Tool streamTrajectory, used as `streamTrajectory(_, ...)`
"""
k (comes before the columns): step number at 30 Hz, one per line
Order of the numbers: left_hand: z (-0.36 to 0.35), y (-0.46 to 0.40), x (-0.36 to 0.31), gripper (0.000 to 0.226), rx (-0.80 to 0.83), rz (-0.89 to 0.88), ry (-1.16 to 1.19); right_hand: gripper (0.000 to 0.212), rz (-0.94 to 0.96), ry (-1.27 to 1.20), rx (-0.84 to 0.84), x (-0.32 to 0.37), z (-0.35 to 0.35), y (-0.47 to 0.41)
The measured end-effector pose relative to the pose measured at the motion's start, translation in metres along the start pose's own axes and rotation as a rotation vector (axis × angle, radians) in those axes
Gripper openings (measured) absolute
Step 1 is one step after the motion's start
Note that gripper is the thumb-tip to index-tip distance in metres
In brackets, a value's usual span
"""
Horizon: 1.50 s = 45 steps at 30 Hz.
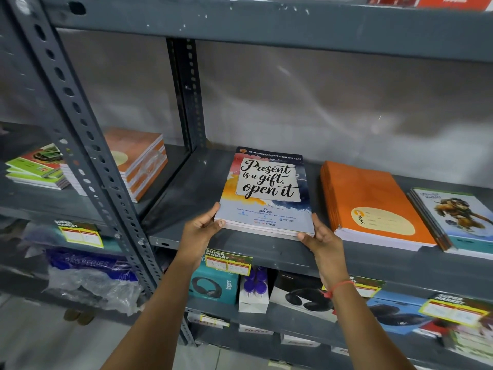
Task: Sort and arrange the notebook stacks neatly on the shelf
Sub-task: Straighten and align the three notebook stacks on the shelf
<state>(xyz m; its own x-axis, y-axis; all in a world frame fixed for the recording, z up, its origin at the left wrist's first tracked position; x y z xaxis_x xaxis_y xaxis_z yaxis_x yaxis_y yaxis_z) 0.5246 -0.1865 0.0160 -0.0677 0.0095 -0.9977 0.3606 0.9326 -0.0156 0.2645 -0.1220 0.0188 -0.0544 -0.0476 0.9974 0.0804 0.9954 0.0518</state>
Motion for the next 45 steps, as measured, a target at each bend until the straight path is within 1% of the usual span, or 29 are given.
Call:
streamTrajectory(7,-0.001,0.001,-0.002,0.05,-0.003,-0.017,0.012,0.065,0.005,0.006,0.046,0.003,-0.001,0.002)
streamTrajectory(11,-0.002,0.002,-0.003,0.05,-0.024,-0.023,0.033,0.065,0.012,0.005,0.044,0.004,-0.003,0.003)
streamTrajectory(34,-0.007,0.005,-0.01,0.045,-0.208,-0.036,0.13,0.051,0.01,-0.02,-0.15,0.003,-0.005,0.001)
streamTrajectory(45,-0.008,0.008,-0.014,0.039,-0.221,-0.033,0.068,0.05,-0.023,0.025,-0.158,0.002,-0.006,0.002)
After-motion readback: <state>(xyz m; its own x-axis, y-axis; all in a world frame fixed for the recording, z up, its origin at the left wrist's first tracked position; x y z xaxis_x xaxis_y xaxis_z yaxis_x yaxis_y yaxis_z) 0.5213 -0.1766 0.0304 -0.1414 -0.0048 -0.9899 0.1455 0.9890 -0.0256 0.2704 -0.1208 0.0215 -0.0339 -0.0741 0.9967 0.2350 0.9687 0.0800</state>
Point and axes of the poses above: each hand's wrist, its own y-axis away from the middle knuckle, its own z-axis out of the back of the hand, x = y × z, the point moved 4 cm from there along -y, towards the middle knuckle, and after that the axes turned 15 degrees about x, right-handed, at the moved point
